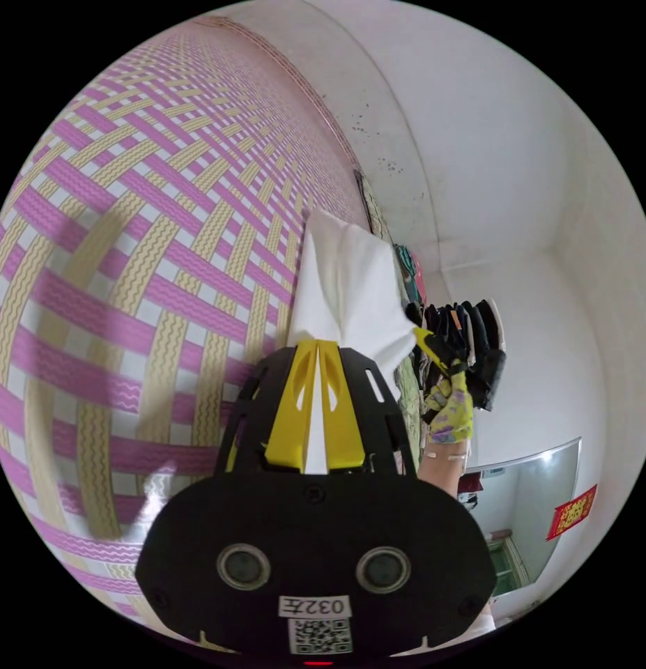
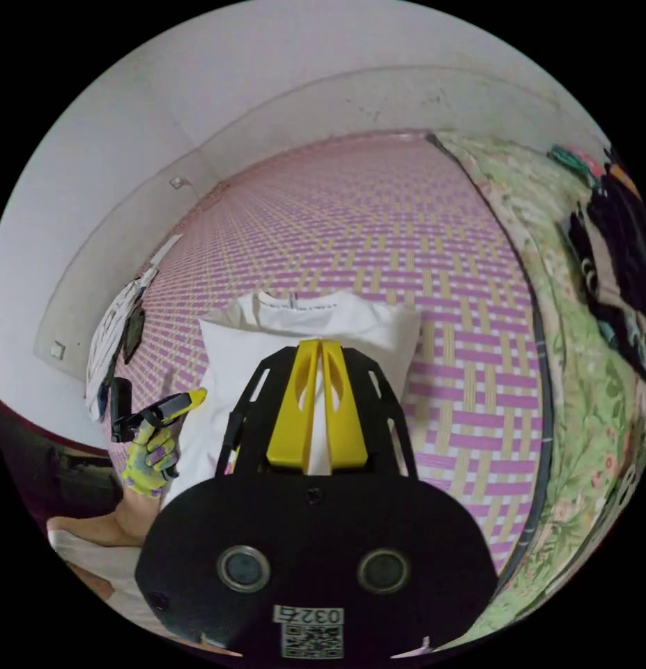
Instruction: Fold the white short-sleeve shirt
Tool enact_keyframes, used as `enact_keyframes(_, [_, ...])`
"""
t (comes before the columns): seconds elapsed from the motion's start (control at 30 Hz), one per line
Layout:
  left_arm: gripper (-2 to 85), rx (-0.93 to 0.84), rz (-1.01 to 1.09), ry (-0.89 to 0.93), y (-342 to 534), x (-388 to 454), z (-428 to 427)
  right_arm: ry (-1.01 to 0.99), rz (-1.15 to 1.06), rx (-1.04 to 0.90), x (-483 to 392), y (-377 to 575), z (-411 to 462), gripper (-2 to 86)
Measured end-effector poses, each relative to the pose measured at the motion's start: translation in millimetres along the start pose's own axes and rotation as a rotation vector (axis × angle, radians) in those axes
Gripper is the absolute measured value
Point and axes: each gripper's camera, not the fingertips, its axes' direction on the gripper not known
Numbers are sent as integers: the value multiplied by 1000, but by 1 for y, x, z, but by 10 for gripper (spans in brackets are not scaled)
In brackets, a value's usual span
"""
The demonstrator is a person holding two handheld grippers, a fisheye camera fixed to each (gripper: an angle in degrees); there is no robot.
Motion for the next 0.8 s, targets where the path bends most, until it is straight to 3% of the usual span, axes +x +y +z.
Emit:
enact_keyframes(0.23, [-9,14,-28,50,-2,10,-5,-84,-37,96,-6,44,-32,72])
enact_keyframes(0.4, [-9,-24,16,58,-2,28,1,-153,-132,-107,-29,68,-10,86])
enact_keyframes(0.5, [-9,-35,43,44,0,38,4,-120,-138,-168,-40,74,10,59])
enact_keyframes(0.6, [-9,-37,45,43,2,41,5,-100,-190,-83,-57,85,-3,5])
enact_keyframes(0.73, [-9,-32,38,54,4,41,5,-117,-254,-3,-86,115,-39,-6])
enact_keyframes(0.8, [-9,-40,54,52,6,46,9,-31,-269,-10,-98,140,-48,-7])
